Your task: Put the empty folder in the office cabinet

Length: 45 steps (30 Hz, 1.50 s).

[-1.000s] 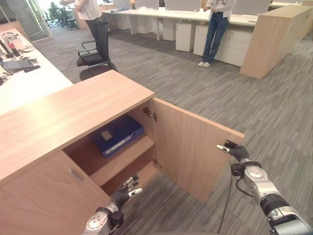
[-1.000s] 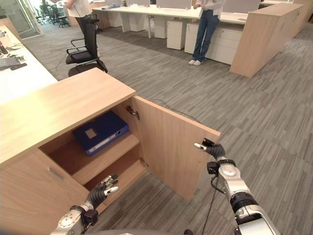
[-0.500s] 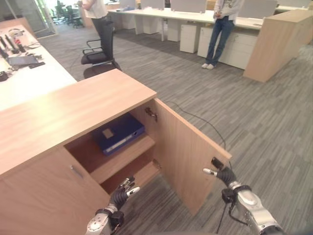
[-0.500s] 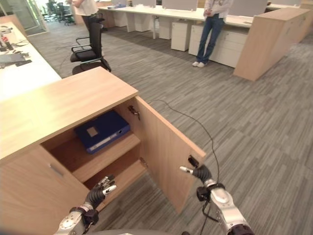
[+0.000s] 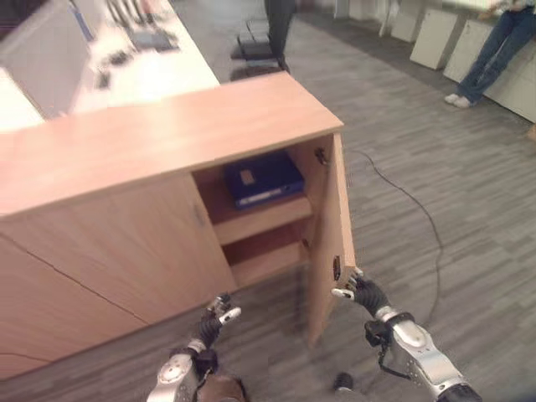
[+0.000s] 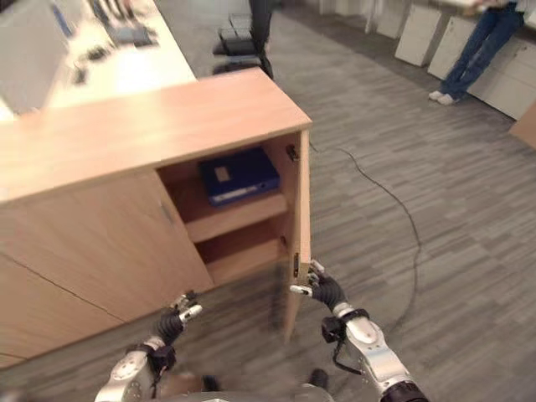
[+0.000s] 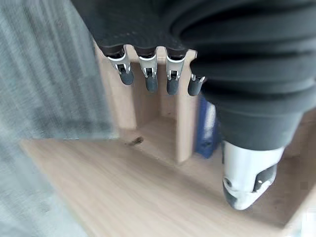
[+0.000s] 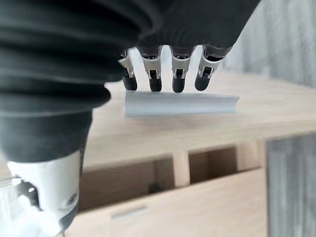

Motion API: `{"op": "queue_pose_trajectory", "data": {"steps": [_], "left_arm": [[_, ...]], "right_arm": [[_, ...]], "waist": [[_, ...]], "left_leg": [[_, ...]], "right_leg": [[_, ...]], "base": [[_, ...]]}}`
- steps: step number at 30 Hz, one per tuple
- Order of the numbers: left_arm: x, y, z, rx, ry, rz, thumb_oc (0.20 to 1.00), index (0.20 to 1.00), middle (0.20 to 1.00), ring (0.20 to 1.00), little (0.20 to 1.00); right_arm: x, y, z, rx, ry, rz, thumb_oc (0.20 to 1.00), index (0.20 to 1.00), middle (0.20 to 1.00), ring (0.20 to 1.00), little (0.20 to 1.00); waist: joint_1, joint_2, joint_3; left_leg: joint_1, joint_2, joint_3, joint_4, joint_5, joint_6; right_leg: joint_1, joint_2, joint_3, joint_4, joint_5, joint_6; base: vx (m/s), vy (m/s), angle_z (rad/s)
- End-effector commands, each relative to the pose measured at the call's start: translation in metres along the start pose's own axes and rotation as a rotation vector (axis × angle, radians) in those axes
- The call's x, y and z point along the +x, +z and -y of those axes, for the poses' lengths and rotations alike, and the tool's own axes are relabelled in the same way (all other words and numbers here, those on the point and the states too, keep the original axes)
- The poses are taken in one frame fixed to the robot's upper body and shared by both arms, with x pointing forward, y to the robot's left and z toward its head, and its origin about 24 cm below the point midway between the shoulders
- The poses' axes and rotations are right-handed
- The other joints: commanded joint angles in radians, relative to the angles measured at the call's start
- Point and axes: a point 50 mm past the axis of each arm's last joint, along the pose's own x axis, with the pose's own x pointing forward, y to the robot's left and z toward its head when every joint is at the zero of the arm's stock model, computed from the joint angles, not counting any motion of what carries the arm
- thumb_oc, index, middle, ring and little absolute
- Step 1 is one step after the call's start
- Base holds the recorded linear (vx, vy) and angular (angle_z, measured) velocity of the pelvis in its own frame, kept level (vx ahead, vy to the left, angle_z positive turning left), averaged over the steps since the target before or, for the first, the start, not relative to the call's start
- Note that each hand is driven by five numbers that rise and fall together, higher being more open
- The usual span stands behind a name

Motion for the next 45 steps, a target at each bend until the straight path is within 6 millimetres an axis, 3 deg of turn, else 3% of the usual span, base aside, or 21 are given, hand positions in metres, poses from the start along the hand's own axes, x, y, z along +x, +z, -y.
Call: {"op": "queue_pose_trajectory", "data": {"steps": [1, 3, 5, 7, 8, 9, 10, 12, 13, 21, 23, 25, 32, 38, 45], "left_arm": [[0.0, 0.026, -0.008, 0.07, -0.028, 0.088, 1.0, 1.0, 1.0, 1.0, 1.0], [0.0, 0.034, -0.013, 0.11, -0.032, 0.106, 1.0, 1.0, 1.0, 1.0, 1.0], [-0.001, 0.037, -0.018, 0.126, -0.021, 0.109, 1.0, 1.0, 1.0, 1.0, 1.0], [0.0, 0.039, -0.02, 0.13, -0.017, 0.113, 1.0, 1.0, 1.0, 1.0, 1.0], [0.0, 0.039, -0.02, 0.131, -0.018, 0.114, 1.0, 1.0, 1.0, 1.0, 1.0], [0.0, 0.039, -0.021, 0.124, -0.018, 0.112, 1.0, 1.0, 1.0, 1.0, 1.0], [-0.001, 0.038, -0.022, 0.117, -0.019, 0.11, 1.0, 1.0, 1.0, 1.0, 1.0], [-0.002, 0.037, -0.026, 0.117, -0.005, 0.099, 1.0, 1.0, 1.0, 1.0, 1.0], [-0.004, 0.035, -0.025, 0.116, -0.034, 0.089, 1.0, 1.0, 1.0, 1.0, 1.0], [-0.011, 0.026, -0.026, 0.087, -0.052, 0.059, 1.0, 1.0, 1.0, 1.0, 1.0], [-0.011, 0.026, -0.021, 0.092, -0.082, 0.056, 1.0, 1.0, 1.0, 1.0, 1.0], [-0.012, 0.025, -0.018, 0.104, -0.102, 0.05, 1.0, 1.0, 1.0, 1.0, 1.0], [-0.014, 0.025, -0.018, 0.119, -0.118, 0.038, 1.0, 1.0, 1.0, 1.0, 1.0], [-0.014, 0.022, -0.014, 0.123, -0.138, 0.022, 1.0, 1.0, 1.0, 1.0, 1.0], [-0.013, 0.019, -0.008, 0.124, -0.161, 0.014, 1.0, 1.0, 1.0, 1.0, 1.0]], "right_arm": [[0.031, 0.058, -0.042, 0.057, 0.186, 0.253, 1.0, 1.0, 1.0, 1.0, 1.0], [0.038, 0.068, -0.032, 0.094, 0.118, 0.294, 1.0, 1.0, 1.0, 1.0, 1.0], [0.041, 0.074, -0.023, 0.124, 0.063, 0.321, 1.0, 1.0, 1.0, 1.0, 1.0], [0.041, 0.078, -0.011, 0.156, -0.004, 0.346, 1.0, 1.0, 1.0, 1.0, 1.0], [0.042, 0.078, -0.011, 0.155, -0.005, 0.346, 1.0, 1.0, 1.0, 1.0, 1.0], [0.04, 0.081, 0.008, 0.177, -0.09, 0.365, 1.0, 1.0, 1.0, 1.0, 1.0], [0.039, 0.084, 0.019, 0.195, -0.138, 0.382, 1.0, 1.0, 1.0, 1.0, 1.0], [0.039, 0.09, 0.038, 0.211, -0.23, 0.408, 1.0, 1.0, 1.0, 1.0, 1.0], [0.036, 0.089, 0.059, 0.234, -0.315, 0.398, 1.0, 1.0, 1.0, 1.0, 1.0], [0.029, 0.09, 0.108, 0.239, -0.492, 0.355, 1.0, 1.0, 1.0, 1.0, 1.0], [0.022, 0.092, 0.132, 0.276, -0.588, 0.349, 1.0, 1.0, 1.0, 1.0, 1.0], [0.02, 0.094, 0.143, 0.288, -0.624, 0.344, 1.0, 1.0, 1.0, 1.0, 1.0], [0.012, 0.116, 0.18, 0.257, -0.736, 0.306, 1.0, 1.0, 1.0, 1.0, 1.0], [0.015, 0.113, 0.185, 0.22, -0.731, 0.222, 1.0, 1.0, 1.0, 1.0, 1.0], [0.022, 0.127, 0.185, 0.187, -0.718, 0.212, 1.0, 1.0, 1.0, 1.0, 1.0]], "waist": [[0.073, -0.033, 0.038], [0.094, -0.037, 0.051], [0.101, -0.032, 0.061], [0.093, -0.023, 0.068], [0.094, -0.021, 0.066], [0.074, -0.01, 0.064], [0.068, -0.012, 0.066], [0.066, -0.018, 0.064], [0.061, -0.029, 0.051], [0.093, -0.035, 0.02], [0.098, -0.034, 0.016], [0.098, -0.033, 0.011], [0.103, -0.025, 0.005], [0.099, -0.018, 0.002], [0.098, -0.012, 0.002]], "left_leg": [[0.095, 0.015, -0.065, -0.074, 0.099, 0.004], [0.123, -0.034, -0.106, -0.123, 0.082, 0.052], [0.13, -0.05, -0.143, -0.15, 0.091, 0.07], [0.154, -0.057, -0.191, -0.178, 0.095, 0.073], [0.151, -0.056, -0.191, -0.179, 0.098, 0.073], [0.17, -0.067, -0.248, -0.205, 0.104, 0.07], [0.177, -0.077, -0.271, -0.214, 0.104, 0.069], [0.188, -0.091, -0.302, -0.228, 0.1, 0.066], [0.201, -0.1, -0.333, -0.24, 0.095, 0.067], [0.234, -0.099, -0.359, -0.249, 0.083, 0.057], [0.234, -0.097, -0.38, -0.253, 0.084, 0.05], [0.236, -0.096, -0.389, -0.255, 0.081, 0.046], [0.243, -0.085, -0.408, -0.257, 0.082, 0.032], [0.25, -0.082, -0.404, -0.259, 0.079, 0.028], [0.256, -0.08, -0.385, -0.262, 0.078, 0.027]], "right_leg": [[0.213, 0.066, -0.085, -0.255, 0.041, -0.003], [0.137, -0.004, -0.087, -0.059, 0.08, 0.045], [0.085, -0.026, -0.038, 0.043, 0.152, 0.082], [0.054, 0.023, 0.065, 0.062, 0.121, 0.082], [0.052, 0.025, 0.064, 0.058, 0.126, 0.081], [0.037, 0.108, 0.177, -0.008, 0.039, 0.058], [0.045, 0.132, 0.216, -0.069, 0.021, 0.044], [0.041, 0.138, 0.254, -0.169, 0.038, 0.027], [0.066, 0.145, 0.275, -0.229, 0.05, 0.024], [0.147, 0.148, 0.245, -0.308, 0.071, 0.018], [0.166, 0.152, 0.224, -0.322, 0.066, 0.013], [0.179, 0.155, 0.209, -0.333, 0.063, 0.011], [0.201, 0.164, 0.182, -0.35, 0.058, 0.001], [0.212, 0.166, 0.178, -0.365, 0.062, -0.001], [0.21, 0.165, 0.192, -0.375, 0.068, 0.002]], "base": [[0.04, 0.215, 1.71], [0.05, 0.234, 0.9], [0.04, 0.104, 0.53], [0.07, 0.049, 0.4], [0.21, 0.07, 1.04], [0.23, 0.032, 1.03], [0.3, 0.001, 0.87], [0.19, -0.09, 0.62], [0.14, -0.087, 1.03], [0.12, -0.085, 0.36], [0.06, -0.087, 0.2], [0.05, -0.078, 0.22], [0.03, -0.059, 0.14], [0.0, -0.005, 0.0], [0.0, 0.0, 0.0]]}}
